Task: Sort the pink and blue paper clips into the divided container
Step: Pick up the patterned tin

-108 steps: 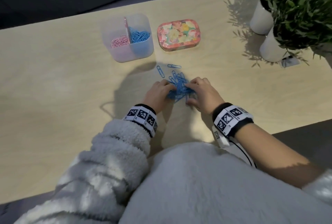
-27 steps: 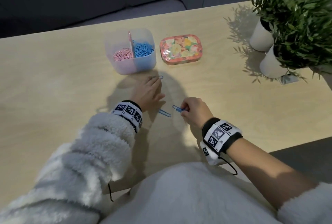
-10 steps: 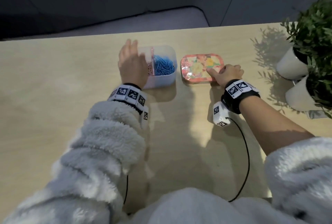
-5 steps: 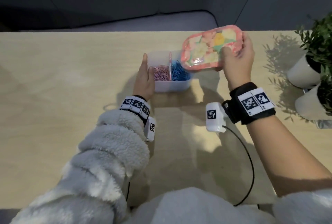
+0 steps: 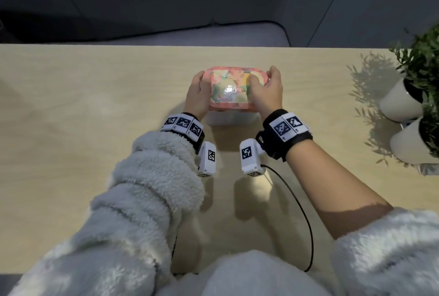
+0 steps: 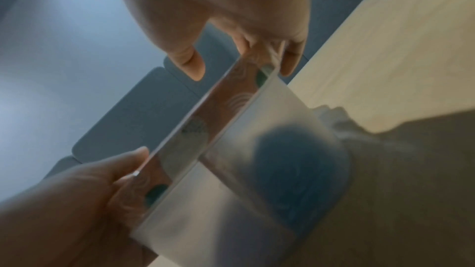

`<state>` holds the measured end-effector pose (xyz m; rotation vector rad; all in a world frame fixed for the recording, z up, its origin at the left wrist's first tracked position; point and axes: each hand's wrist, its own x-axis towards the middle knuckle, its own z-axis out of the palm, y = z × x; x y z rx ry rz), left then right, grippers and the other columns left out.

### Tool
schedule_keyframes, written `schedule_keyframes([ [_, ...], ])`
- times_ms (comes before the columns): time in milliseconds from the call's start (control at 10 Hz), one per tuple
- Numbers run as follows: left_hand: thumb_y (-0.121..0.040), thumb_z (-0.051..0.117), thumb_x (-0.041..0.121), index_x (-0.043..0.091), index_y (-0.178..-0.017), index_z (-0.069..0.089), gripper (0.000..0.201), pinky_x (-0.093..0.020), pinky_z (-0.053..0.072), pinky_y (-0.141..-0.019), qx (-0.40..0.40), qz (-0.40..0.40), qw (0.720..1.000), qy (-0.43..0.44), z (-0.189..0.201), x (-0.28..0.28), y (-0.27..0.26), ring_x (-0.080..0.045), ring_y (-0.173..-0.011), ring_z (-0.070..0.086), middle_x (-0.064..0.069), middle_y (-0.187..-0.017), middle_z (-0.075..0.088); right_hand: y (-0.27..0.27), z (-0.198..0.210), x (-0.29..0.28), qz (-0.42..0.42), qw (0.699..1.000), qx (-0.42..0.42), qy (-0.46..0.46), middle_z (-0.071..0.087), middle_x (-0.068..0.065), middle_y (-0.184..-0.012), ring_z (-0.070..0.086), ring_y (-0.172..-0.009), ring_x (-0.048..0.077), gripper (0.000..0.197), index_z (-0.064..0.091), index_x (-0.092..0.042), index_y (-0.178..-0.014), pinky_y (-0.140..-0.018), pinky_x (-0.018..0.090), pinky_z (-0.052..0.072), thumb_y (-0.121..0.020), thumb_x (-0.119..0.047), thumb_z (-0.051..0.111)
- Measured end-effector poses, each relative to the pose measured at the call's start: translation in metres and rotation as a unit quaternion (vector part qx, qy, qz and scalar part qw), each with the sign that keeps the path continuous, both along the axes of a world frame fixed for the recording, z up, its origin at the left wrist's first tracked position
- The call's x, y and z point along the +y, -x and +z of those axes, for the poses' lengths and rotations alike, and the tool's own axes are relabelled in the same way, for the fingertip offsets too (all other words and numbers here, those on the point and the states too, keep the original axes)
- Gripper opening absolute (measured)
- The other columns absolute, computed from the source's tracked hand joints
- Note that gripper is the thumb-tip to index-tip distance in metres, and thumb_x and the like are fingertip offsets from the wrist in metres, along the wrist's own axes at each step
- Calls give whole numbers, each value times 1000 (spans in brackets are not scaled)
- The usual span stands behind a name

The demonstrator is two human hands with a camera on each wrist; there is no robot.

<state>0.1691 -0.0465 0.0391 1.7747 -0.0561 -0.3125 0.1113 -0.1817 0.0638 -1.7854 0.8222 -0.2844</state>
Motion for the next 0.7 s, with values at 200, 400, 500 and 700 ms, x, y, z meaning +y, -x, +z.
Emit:
schedule_keyframes([
  [200,-100,28,27,10,-129,45,38,-23,49,-85,-15,18,1000,-13,-4,-1,1,-16,-108,55,-4,-117,54,-5,-5,2,32,995,2,92,52,10,-133,40,-126,27,46,40,-11,-136,-105,36,36,-92,-23,47],
  [400,-102,24,23,15,-125,45,32,-25,50,-88,-14,-9,1000,8,-2,0,0,-15,-111,55,-3,-117,52,-5,-10,1,36,996,-12,83,50,5,-128,42,-123,24,44,41,-18,-136,-106,39,37,-93,-26,44],
  [500,-96,25,21,15,-113,53,33,-20,54,-73,69,-15,996,53,6,-2,-2,-18,-99,64,-9,-115,61,-6,-11,0,34,998,-15,55,46,-10,-109,42,-123,23,42,43,-21,-134,-108,41,36,-92,-25,44],
  [700,-90,37,40,12,-121,51,44,-46,52,-92,78,-16,995,51,-1,2,-5,-25,-110,62,-11,-122,60,-9,-15,2,20,999,-23,33,35,-25,-88,44,-122,24,36,49,-23,-128,-107,42,37,-93,-23,42],
])
